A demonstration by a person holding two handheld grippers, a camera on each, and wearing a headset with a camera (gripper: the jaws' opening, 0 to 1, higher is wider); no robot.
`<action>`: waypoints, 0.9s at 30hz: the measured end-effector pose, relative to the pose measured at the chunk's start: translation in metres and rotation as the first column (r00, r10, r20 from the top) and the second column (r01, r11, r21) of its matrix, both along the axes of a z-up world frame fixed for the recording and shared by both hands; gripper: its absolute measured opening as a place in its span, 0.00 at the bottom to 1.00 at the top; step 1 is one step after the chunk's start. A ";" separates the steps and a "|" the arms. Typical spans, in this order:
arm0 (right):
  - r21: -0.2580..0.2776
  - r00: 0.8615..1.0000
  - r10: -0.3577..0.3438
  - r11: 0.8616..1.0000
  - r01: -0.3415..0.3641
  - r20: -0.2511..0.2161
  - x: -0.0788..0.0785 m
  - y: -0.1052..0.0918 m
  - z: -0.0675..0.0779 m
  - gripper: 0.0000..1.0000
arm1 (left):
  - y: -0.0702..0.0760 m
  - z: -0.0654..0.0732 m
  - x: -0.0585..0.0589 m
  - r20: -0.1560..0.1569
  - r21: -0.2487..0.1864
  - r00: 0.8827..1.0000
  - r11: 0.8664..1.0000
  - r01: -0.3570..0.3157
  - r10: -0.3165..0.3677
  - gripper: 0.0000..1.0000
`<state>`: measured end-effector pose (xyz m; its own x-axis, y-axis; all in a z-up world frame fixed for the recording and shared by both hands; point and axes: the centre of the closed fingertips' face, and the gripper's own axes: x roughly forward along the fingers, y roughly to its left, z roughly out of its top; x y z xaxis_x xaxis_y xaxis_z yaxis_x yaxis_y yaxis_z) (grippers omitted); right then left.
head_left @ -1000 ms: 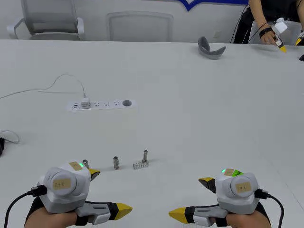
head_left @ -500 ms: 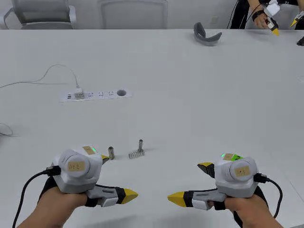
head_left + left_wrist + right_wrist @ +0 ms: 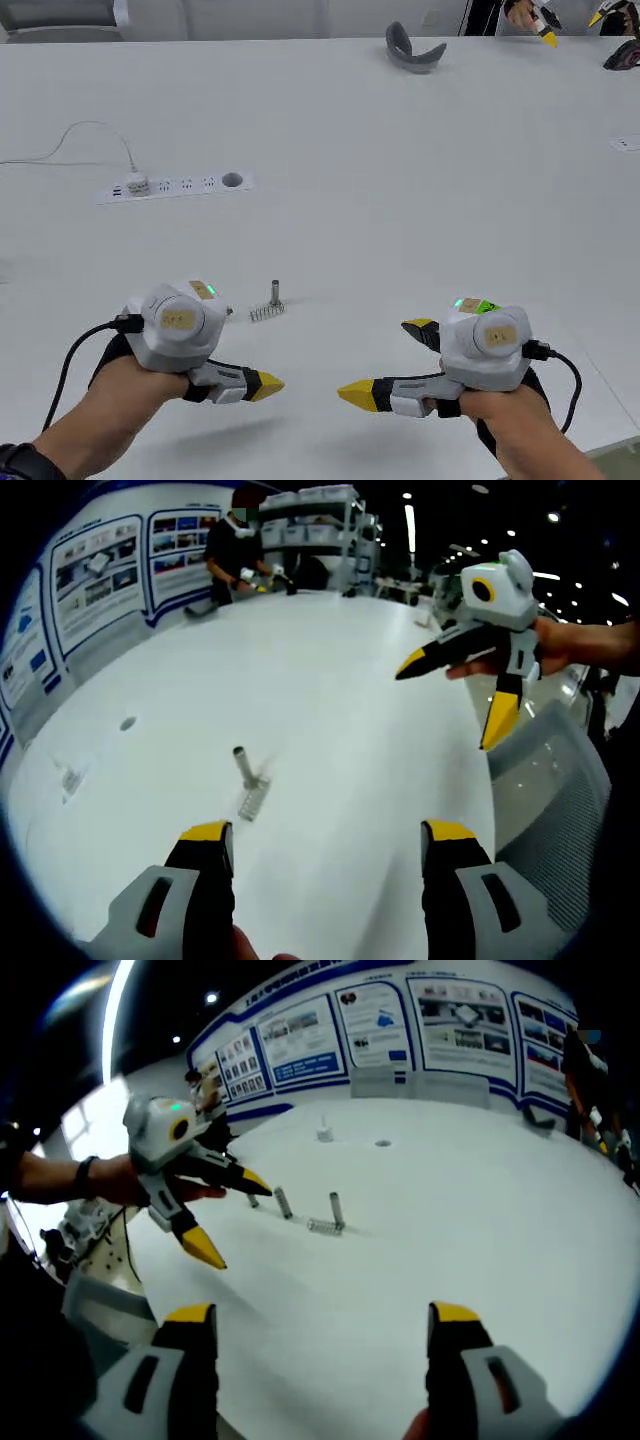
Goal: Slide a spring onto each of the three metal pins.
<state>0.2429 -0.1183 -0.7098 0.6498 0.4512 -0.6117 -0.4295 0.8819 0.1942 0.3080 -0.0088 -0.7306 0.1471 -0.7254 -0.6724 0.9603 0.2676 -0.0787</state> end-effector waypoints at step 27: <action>0.040 0.999 0.011 0.999 -0.009 -0.032 -0.004 0.011 -0.013 0.86 | -0.036 -0.052 0.042 -0.057 0.043 0.998 0.999 -0.031 0.034 0.71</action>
